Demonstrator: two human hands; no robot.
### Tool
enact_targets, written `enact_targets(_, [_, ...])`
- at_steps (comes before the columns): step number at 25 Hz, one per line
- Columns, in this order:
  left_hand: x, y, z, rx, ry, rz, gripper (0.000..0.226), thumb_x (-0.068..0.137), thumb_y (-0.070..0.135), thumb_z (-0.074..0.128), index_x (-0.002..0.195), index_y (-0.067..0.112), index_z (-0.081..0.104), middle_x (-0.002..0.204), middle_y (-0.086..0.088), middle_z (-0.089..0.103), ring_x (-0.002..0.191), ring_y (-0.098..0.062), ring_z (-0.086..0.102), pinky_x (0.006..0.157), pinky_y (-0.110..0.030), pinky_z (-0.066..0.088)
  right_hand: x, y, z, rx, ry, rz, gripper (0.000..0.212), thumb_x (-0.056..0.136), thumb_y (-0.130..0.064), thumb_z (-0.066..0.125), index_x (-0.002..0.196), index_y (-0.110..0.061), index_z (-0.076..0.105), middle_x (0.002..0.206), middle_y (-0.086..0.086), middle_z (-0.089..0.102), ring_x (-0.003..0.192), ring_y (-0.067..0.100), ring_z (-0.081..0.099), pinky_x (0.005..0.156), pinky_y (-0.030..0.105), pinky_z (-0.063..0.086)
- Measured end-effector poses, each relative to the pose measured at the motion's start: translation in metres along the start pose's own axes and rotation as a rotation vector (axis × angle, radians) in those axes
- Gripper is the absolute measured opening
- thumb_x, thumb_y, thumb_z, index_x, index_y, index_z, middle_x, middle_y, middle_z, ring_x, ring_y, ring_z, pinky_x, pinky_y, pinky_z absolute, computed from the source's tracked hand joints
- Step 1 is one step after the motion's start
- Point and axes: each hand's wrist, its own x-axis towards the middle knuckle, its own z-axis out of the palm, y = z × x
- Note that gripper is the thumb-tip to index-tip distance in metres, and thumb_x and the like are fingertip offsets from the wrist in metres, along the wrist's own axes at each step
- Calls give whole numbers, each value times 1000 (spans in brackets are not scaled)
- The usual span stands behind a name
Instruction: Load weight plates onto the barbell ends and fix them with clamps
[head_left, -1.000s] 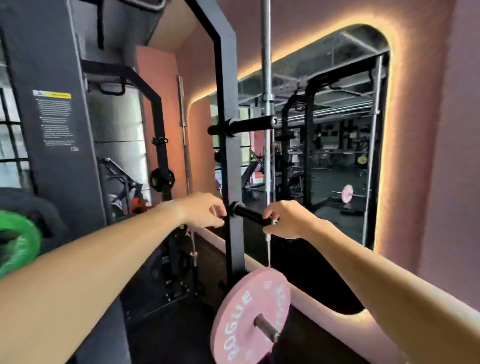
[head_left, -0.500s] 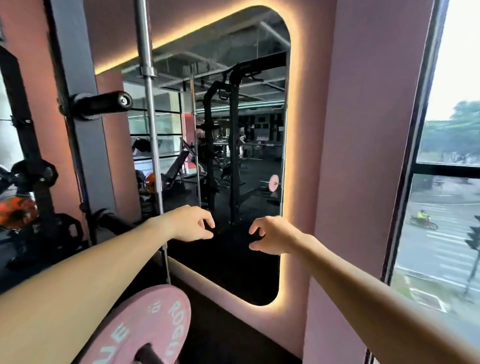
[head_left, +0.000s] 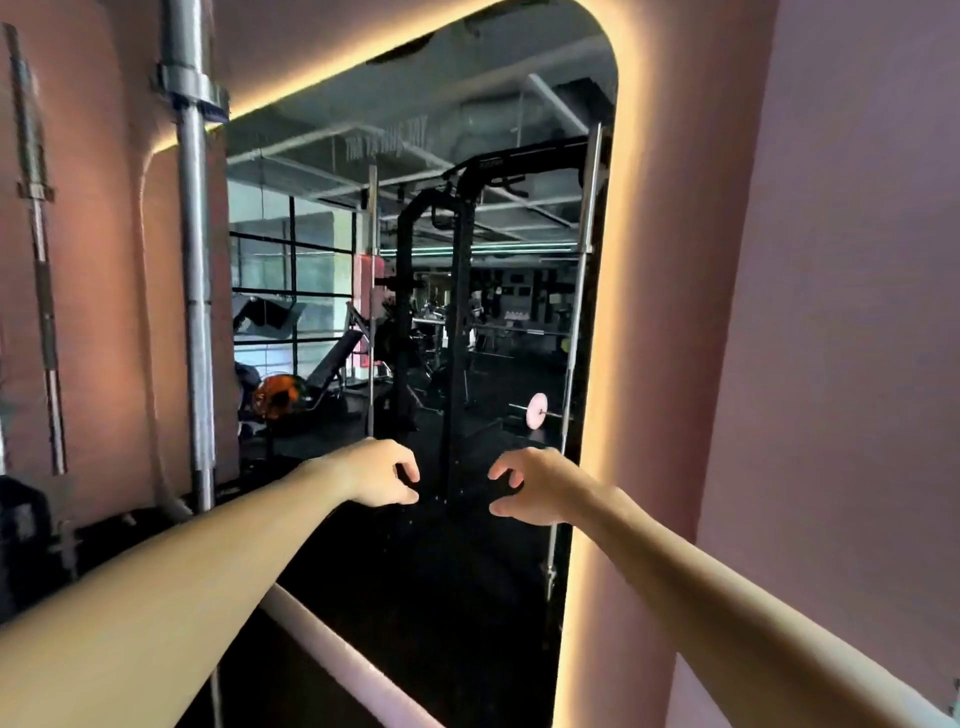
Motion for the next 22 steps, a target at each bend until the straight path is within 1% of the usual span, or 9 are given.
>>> enact_targets(2, [56,-20,-5,-2,23,-28,28,85,47,72,112,38,69,108,8,68,98,-14,63,83,-28,49,61,5,-1,14,1,-18,48,88,-40,70,134,-33,57,125,2,63,111,22,62,93,38,55])
enact_targets(4, [106,-39,-7,21,32,-57,31,85,47,72,114,35,69,112,6,69,103,-15,64,87,-28,51,119,7,7,19,-28,-53,47,89,-40,70,133,-32,58,126,1,64,114,22,61,93,37,53])
enact_targets(6, [150,-62,-6,65,35,-82,34,87,44,72,118,32,69,118,4,70,108,-17,64,86,-25,48,175,10,20,20,-63,-87,46,90,-41,70,133,-31,58,128,-1,63,117,23,60,91,34,50])
enact_targets(9, [214,-107,-9,92,19,-148,35,90,42,70,123,27,67,128,3,66,116,-18,61,84,-23,43,267,12,41,50,-87,-150,46,90,-45,70,132,-32,57,131,1,60,119,24,58,95,37,50])
enact_targets(12, [275,-164,-15,114,32,-239,37,93,41,67,127,25,65,136,1,60,121,-18,57,90,-23,43,368,11,67,58,-104,-270,48,90,-45,70,133,-30,57,130,1,61,125,24,55,102,40,49])
enact_targets(15, [322,-222,-28,108,34,-351,38,93,41,66,128,26,64,141,0,55,125,-18,53,101,-27,43,461,3,89,34,-131,-359,51,89,-47,70,135,-28,57,133,-1,60,124,24,55,100,36,48])
enact_targets(17, [347,-267,-42,113,62,-444,39,92,43,67,128,27,63,141,-1,54,123,-18,53,102,-29,43,528,-14,102,18,-149,-427,52,88,-48,70,134,-27,57,134,-1,59,125,24,55,96,34,46])
enact_targets(19, [364,-312,-57,111,110,-534,39,91,44,67,126,27,63,139,-2,55,123,-19,53,103,-29,42,591,-41,114,38,-160,-501,54,87,-47,71,135,-27,58,134,-2,60,125,23,56,100,34,46])
enact_targets(22, [378,-380,-69,114,137,-660,37,90,44,68,123,27,64,137,-3,57,125,-22,53,99,-26,40,666,-90,146,84,-243,-589,51,85,-46,74,131,-29,60,125,1,61,117,21,58,96,30,46])
